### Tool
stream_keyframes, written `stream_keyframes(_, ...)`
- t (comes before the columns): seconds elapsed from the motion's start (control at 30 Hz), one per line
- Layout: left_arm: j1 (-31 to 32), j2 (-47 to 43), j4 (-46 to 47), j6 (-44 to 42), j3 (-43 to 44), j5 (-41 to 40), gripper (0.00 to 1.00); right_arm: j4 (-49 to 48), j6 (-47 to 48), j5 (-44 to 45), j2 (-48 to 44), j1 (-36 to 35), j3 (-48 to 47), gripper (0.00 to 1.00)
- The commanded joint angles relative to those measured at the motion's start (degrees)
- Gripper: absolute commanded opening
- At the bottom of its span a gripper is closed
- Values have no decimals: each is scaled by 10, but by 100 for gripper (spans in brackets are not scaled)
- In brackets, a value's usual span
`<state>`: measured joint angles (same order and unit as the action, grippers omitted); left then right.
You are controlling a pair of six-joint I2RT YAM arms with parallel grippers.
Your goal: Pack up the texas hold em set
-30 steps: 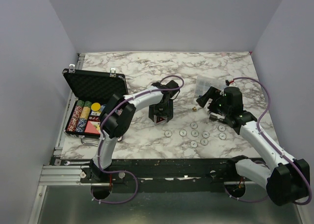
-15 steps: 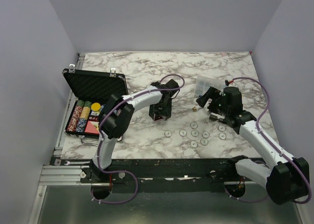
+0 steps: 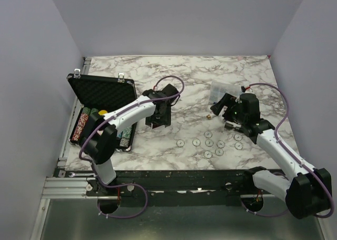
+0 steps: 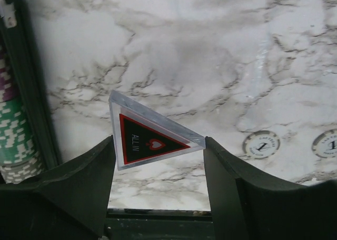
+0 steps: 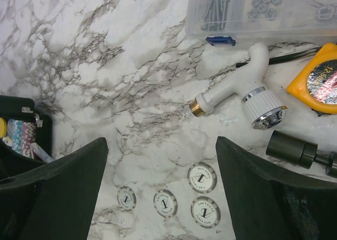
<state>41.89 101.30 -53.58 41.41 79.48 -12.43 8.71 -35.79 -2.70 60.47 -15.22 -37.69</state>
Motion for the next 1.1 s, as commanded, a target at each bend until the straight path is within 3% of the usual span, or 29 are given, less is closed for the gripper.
stream_keyframes(0.0, -50, -76, -29, 34, -72, -25, 22, -15, 14, -8, 5, -1, 10, 86)
stream_keyframes(0.27, -213, -197, -24, 34, -165, 7, 19, -18, 25, -6, 11, -1, 6, 86)
stream_keyframes(0.5, -392, -236, 2, 25, -207, 63, 19, -12, 28, 1, 11, -1, 1, 86)
stream_keyframes(0.67, -470, -247, 9, 55, -226, 75, 20, -11, 28, 1, 16, -1, -2, 86)
stream_keyframes(0.87, -570, -264, 57, 151, -290, 123, 22, -16, 26, -1, 22, -1, -4, 86)
stream_keyframes(1.07, -614, -272, 91, 205, -312, 135, 24, -11, 28, 1, 23, -1, -5, 86)
